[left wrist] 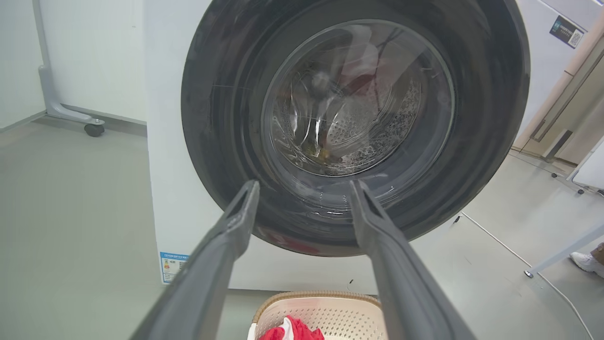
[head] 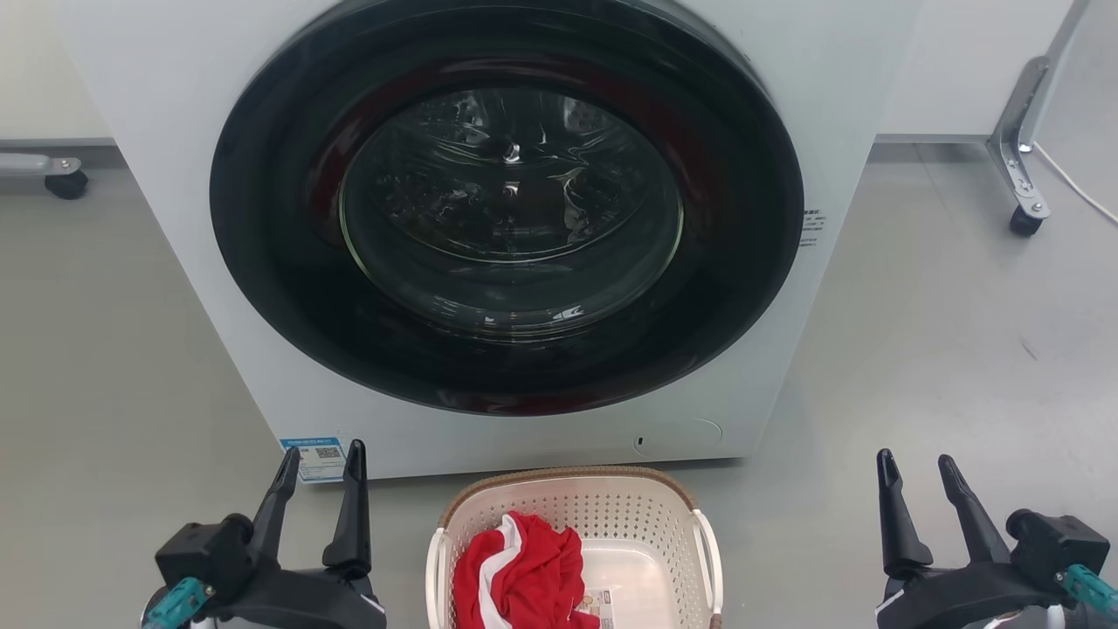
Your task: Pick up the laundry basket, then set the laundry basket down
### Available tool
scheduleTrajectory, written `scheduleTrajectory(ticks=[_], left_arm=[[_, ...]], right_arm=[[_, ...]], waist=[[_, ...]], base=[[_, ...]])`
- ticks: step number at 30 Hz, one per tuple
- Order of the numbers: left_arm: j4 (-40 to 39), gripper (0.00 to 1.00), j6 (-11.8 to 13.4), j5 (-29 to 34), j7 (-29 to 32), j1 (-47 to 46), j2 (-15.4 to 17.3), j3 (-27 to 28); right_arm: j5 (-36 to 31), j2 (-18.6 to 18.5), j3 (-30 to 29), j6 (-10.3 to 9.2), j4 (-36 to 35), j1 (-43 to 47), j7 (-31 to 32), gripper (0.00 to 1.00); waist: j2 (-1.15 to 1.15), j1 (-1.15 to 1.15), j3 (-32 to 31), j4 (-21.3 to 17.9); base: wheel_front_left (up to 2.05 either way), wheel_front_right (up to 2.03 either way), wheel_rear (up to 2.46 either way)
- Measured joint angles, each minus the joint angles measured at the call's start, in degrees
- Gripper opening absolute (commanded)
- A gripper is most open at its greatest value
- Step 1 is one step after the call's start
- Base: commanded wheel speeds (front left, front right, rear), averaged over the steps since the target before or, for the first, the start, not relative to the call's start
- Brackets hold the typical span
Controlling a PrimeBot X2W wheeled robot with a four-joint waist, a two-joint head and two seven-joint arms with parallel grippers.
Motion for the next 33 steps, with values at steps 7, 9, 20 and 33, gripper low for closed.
scheduleTrajectory(ticks=[7, 9, 20, 33], left_arm=[[1.0, 1.00, 1.4, 5.2, -1.0, 0.3, 0.0, -0.9], [1.0, 1.00, 1.4, 6.2, -1.4, 0.4, 0.0, -1.1], [1.2, 1.00, 3.2, 12.8, -3.4, 0.8, 0.0, -2.3], [1.9, 1.00, 3.3, 13.5, -3.5, 0.9, -0.1, -2.4]], right_arm=[[-4.8, -0.3, 1.2, -0.86, 0.4, 0.2, -1.7, 1.00], [-6.3, -0.4, 1.4, -1.26, 0.4, 0.3, -2.0, 1.00], [-12.7, -0.6, 2.3, -2.33, 0.1, 0.4, -4.4, 1.00], [-14.1, -0.6, 2.3, -2.25, 0.3, 0.5, -4.4, 1.00]], waist=[[0.00, 0.00, -0.1, 0.1], [0.00, 0.00, -0.1, 0.1], [0.00, 0.00, -0.3, 0.2], [0.00, 0.00, -0.4, 0.3]], base=[[0.00, 0.00, 0.00], [0.00, 0.00, 0.00], [0.00, 0.00, 0.00], [0.00, 0.00, 0.00]])
